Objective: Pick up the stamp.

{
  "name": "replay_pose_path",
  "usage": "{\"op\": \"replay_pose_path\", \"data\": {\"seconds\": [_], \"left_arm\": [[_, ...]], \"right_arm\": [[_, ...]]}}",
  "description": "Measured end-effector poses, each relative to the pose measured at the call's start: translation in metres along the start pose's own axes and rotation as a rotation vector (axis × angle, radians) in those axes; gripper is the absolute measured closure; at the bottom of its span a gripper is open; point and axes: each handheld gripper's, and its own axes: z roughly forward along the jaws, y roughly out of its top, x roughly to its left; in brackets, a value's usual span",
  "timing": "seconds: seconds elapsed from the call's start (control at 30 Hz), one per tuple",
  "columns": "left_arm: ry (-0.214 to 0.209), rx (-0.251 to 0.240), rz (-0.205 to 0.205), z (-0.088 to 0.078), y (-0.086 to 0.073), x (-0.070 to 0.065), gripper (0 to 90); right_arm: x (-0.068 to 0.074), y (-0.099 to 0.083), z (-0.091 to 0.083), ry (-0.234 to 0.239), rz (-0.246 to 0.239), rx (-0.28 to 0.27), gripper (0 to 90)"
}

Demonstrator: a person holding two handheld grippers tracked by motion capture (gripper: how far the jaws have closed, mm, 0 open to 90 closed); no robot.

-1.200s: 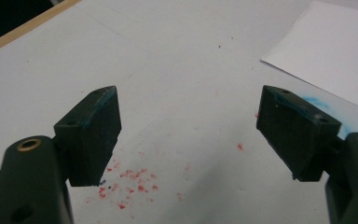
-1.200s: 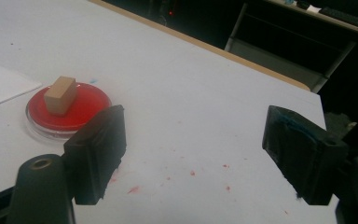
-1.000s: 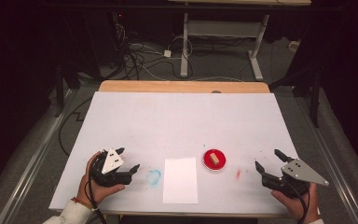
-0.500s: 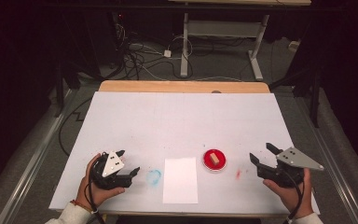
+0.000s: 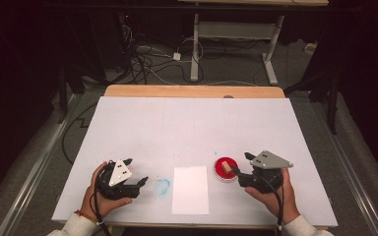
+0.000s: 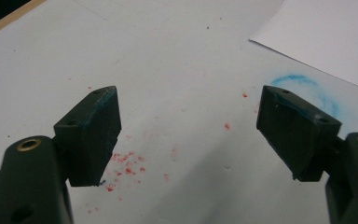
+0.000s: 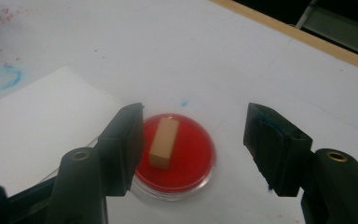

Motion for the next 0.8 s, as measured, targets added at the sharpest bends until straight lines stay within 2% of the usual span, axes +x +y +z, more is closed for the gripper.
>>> {"op": "replay_pose_path", "data": {"seconds": [0.03,0.2,0.23,0.43,0.7,0.8], "left_arm": [[-0.004,0.006,-0.010,0.000,0.000,0.000,21.2],[-0.006,0.004,-0.012,-0.001,0.000,0.000,21.2],[-0.004,0.004,-0.001,0.000,0.000,0.000,21.2],[-0.013,0.012,-0.006,0.000,0.000,-0.001,21.3],[-0.015,0.018,-0.006,0.001,-0.001,-0.001,21.3],[-0.018,0.021,-0.005,0.002,-0.001,-0.001,21.3]], "right_arm": [[0.003,0.000,0.007,0.008,-0.005,0.022,40.5],[0.006,0.000,0.023,0.038,0.006,0.075,48.2],[0.008,0.000,0.026,0.033,0.005,0.089,50.6],[0.009,-0.002,0.042,0.040,0.006,0.146,60.9],[0.009,-0.005,0.049,0.053,0.026,0.171,75.0],[0.008,-0.004,0.051,0.060,0.036,0.174,75.2]]}}
